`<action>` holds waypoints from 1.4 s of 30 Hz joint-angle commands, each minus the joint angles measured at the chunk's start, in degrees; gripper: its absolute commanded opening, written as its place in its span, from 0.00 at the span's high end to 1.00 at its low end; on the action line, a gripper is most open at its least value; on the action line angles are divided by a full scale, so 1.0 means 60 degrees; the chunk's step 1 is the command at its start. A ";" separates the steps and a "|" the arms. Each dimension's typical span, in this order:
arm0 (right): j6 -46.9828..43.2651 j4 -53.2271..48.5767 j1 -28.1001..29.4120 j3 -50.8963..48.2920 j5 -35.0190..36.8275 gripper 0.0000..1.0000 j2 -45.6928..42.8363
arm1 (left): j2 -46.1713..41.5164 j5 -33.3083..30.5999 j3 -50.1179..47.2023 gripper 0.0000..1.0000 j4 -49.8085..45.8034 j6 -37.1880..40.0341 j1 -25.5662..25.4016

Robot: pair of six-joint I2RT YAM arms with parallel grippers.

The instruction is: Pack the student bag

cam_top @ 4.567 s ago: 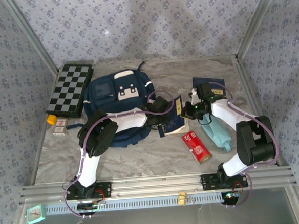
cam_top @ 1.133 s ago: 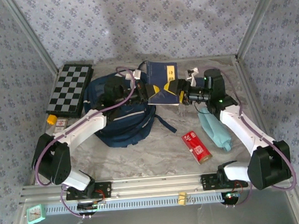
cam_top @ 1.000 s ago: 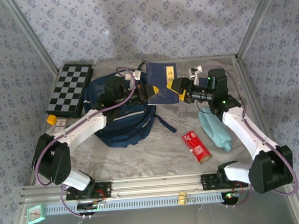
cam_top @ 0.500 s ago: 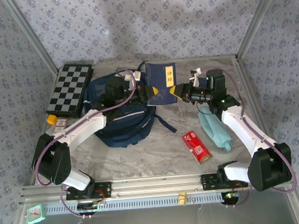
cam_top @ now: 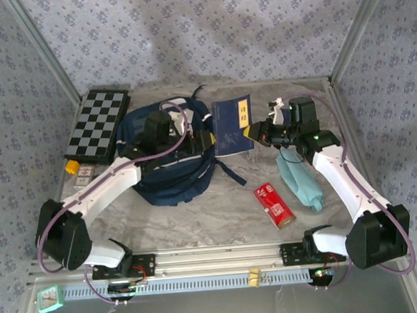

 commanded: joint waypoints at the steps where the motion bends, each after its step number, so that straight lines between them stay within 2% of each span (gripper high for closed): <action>1: -0.0748 -0.0869 -0.0061 0.0004 0.0437 1.00 -0.0300 | -0.0470 -0.1984 0.0216 0.39 -0.3005 0.2168 0.0046; 3: -0.0760 -0.0975 -0.0061 -0.0338 0.0587 1.00 -0.0312 | -0.0381 -0.2973 0.0199 0.36 -0.3943 0.2801 0.0037; 7: -0.0625 -0.0673 -0.0062 -0.1059 0.0587 1.00 -0.0397 | 0.0107 -0.4004 0.0085 0.28 -0.4807 0.3732 -0.0008; 14: -0.0427 -0.0255 -0.0155 -0.1611 0.0706 1.00 -0.0431 | 0.1349 -0.6398 0.0343 0.24 -0.5142 0.5128 -0.1158; 20: -0.0432 -0.0257 -0.0278 -0.1582 0.0603 1.00 -0.0445 | 0.2334 -0.6909 0.0545 0.23 -0.4907 0.5409 -0.1207; 24: -0.0427 -0.0282 -0.0325 -0.1625 0.0587 1.00 -0.0474 | 0.2767 -0.7791 0.0750 0.21 -0.4664 0.5389 -0.1194; 28: -0.0382 -0.0249 -0.0379 -0.1666 0.0518 1.00 -0.0489 | 0.2996 -0.7318 0.0986 0.34 -0.4224 0.5565 -0.1064; 34: -0.0389 -0.0319 -0.0528 -0.1696 0.0503 1.00 -0.0646 | 0.3506 -0.6670 0.1428 0.68 -0.3997 0.5516 -0.0689; 38: -0.0373 -0.0332 -0.0668 -0.1745 0.0427 1.00 -0.0710 | 0.3729 -0.6180 0.1663 0.72 -0.3970 0.5571 -0.0651; 42: -0.0358 -0.0222 -0.0776 -0.1838 0.0321 1.00 -0.0753 | 0.3972 -0.6037 0.1962 0.86 -0.4006 0.5573 -0.0662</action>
